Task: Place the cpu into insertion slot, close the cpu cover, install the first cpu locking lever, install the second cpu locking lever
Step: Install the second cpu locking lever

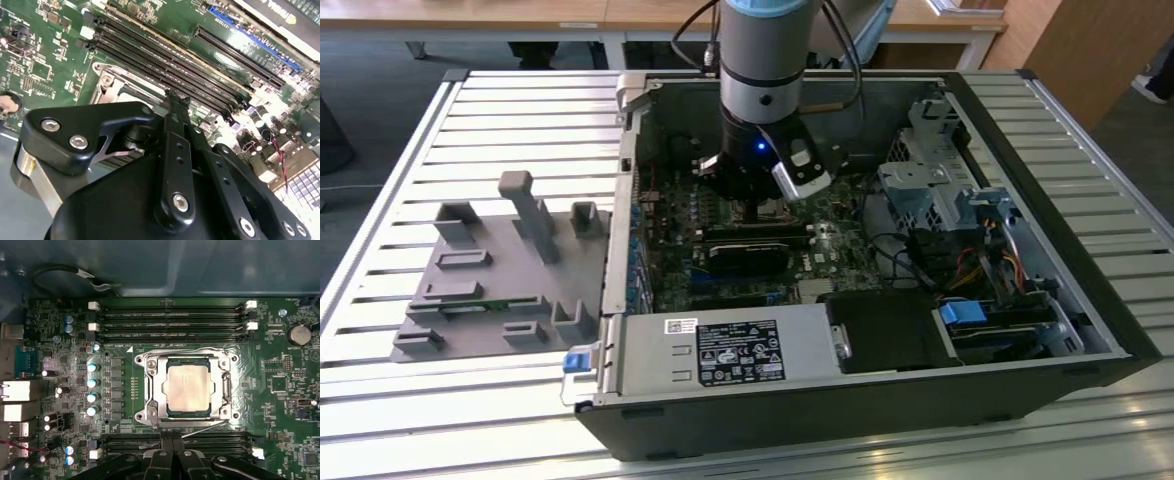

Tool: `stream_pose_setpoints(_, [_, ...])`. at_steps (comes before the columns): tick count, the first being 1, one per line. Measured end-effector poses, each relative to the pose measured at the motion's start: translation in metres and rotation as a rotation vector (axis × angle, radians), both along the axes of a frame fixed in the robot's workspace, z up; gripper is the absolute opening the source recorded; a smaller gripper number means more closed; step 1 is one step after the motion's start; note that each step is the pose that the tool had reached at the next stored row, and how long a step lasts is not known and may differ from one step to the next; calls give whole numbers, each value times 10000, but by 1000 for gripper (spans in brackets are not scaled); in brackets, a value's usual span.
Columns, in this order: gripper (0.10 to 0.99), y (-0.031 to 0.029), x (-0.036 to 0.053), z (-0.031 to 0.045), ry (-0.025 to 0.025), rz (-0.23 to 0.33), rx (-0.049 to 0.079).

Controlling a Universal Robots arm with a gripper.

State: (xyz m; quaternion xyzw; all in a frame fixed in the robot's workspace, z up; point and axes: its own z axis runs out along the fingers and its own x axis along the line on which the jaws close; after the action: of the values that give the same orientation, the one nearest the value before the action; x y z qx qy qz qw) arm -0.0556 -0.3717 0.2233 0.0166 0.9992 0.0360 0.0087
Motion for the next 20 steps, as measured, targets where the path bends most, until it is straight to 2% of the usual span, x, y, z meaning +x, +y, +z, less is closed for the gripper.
stream_pose_setpoints(2, [106, -5, -6, -13, 3, 0, 11])
stream_pose_setpoints(3, [106, -14, -13, -15, 2, 1, 66])
stream_pose_setpoints(6, [106, -41, -44, -16, 2, -1, 345])
stream_pose_setpoints(8, [106, -62, -59, -17, 2, -1, 439])
stream_pose_setpoints(12, [106, -107, -73, -26, 1, -1, 470])
stream_pose_setpoints(16, [106, -112, -87, -60, 2, -2, 476])
stream_pose_setpoints(20, [106, -112, -90, -125, 5, -2, 480])
